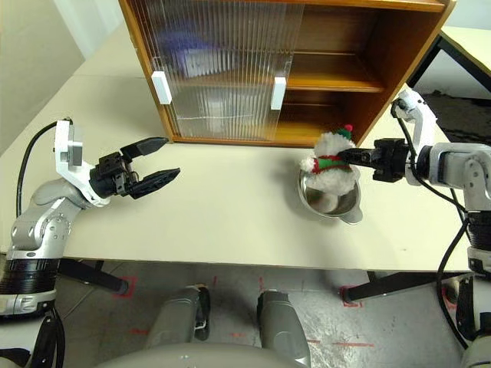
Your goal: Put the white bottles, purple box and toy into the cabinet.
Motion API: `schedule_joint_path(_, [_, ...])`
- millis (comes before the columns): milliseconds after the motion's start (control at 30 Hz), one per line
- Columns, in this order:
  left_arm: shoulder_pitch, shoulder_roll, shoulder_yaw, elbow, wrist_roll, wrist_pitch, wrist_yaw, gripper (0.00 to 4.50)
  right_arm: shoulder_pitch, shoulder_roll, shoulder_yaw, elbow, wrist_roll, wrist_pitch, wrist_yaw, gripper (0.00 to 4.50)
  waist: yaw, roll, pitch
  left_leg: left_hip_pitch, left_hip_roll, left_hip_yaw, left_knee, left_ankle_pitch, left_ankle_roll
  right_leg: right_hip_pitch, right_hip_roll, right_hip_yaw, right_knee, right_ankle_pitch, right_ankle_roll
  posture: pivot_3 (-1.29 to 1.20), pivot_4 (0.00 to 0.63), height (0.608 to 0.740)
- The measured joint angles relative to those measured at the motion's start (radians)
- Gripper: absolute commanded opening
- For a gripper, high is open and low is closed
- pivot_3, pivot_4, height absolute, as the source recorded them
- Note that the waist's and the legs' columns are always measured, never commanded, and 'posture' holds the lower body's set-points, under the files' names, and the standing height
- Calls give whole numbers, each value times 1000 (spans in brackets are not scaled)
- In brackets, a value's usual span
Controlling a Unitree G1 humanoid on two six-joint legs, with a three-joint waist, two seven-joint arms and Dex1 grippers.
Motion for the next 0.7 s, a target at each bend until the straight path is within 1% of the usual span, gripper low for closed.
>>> schedule_joint_path(100, [0,-5,1,-3,-11,5,1,4500,-74,3,-43,22,34,-3,7,19,-4,0,0,0,0,0,0,0,0,0,1,0,0,0,0,65,22,740])
schedule_joint_path(200, [0,-12,-1,-3,-11,5,2,4500,-145,29,-70,34,39,-58,8,19,-10,-1,-1,0,0,0,0,0,0,0,2,0,0,0,0,66,24,740])
schedule_joint_path(267, [-2,-20,-5,-3,-11,5,4,4500,-192,67,-69,70,20,-141,0,19,-18,-1,-1,0,0,0,1,0,0,0,2,0,0,0,0,71,26,740])
schedule_joint_path(333, [-3,-30,-13,-3,-10,4,10,4500,-240,107,-61,138,-25,-265,-22,19,-22,-1,-1,0,0,0,1,0,0,0,2,0,0,1,0,79,22,740])
schedule_joint_path(467, [-3,-34,-16,-5,-8,1,22,4500,-331,149,-33,285,-113,-458,-52,19,-22,-1,-2,0,0,1,1,0,0,0,2,1,1,2,-1,93,22,740])
schedule_joint_path(700, [5,-32,-12,-13,-9,-1,39,4500,-505,226,-33,558,-210,-758,-110,19,-21,0,-2,0,0,1,0,0,0,-2,2,1,5,4,1,116,22,740])
